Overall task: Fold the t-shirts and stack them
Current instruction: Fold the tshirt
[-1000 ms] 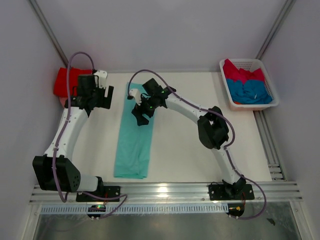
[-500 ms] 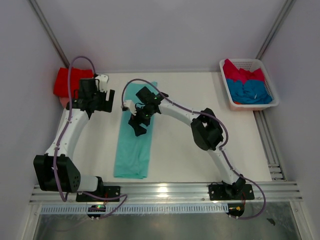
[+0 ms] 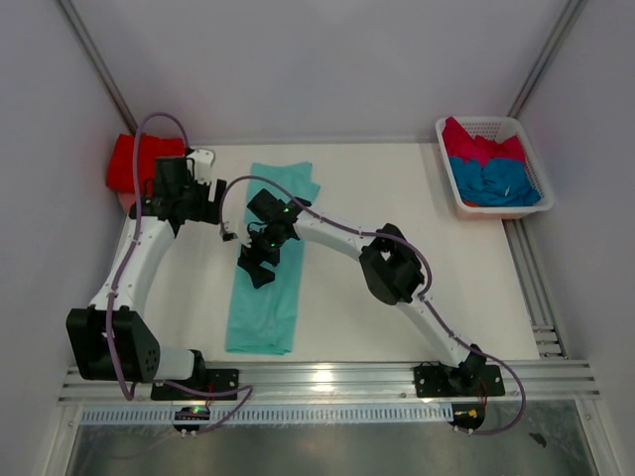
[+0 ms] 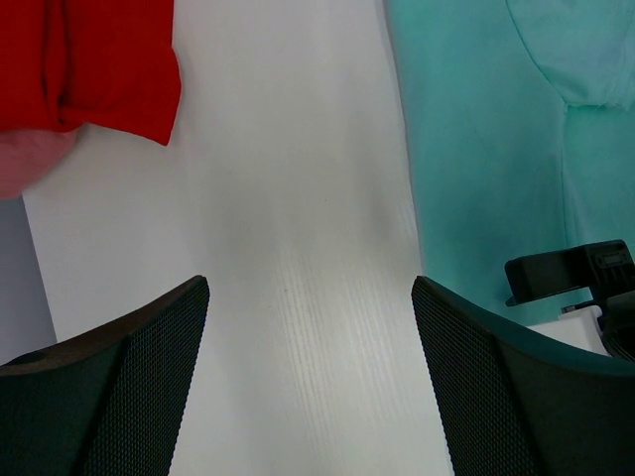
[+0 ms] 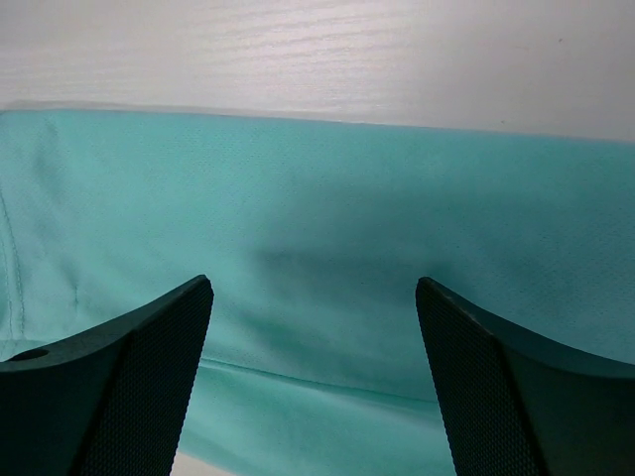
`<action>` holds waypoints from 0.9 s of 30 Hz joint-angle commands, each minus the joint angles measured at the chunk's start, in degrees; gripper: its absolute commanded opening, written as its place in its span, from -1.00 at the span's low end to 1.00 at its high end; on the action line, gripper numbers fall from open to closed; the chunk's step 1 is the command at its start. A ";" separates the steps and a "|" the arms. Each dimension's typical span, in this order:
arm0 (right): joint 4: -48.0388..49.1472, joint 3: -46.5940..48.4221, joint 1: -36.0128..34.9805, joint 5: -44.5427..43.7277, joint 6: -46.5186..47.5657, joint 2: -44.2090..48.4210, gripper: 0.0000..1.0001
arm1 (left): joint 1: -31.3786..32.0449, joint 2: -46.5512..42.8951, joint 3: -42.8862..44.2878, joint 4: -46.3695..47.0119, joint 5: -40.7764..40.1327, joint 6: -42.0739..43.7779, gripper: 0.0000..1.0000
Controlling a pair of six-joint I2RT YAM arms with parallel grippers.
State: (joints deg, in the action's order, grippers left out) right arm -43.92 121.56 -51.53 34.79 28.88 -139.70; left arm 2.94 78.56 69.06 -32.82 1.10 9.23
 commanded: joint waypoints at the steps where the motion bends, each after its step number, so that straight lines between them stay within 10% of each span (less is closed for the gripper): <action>1: -1.08 2.19 0.29 2.30 -0.93 -1.10 0.75 | -0.39 -2.98 -0.15 1.27 2.06 0.61 0.71; 27: 0.68 -1.77 1.17 -1.30 -3.31 3.11 0.75 | -0.48 -1.57 0.11 1.62 3.20 1.31 0.70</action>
State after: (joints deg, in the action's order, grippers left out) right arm -42.09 120.20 -50.65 36.45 25.30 -140.35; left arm 2.59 77.10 68.95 -32.88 3.11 9.67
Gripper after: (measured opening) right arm 0.871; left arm 0.851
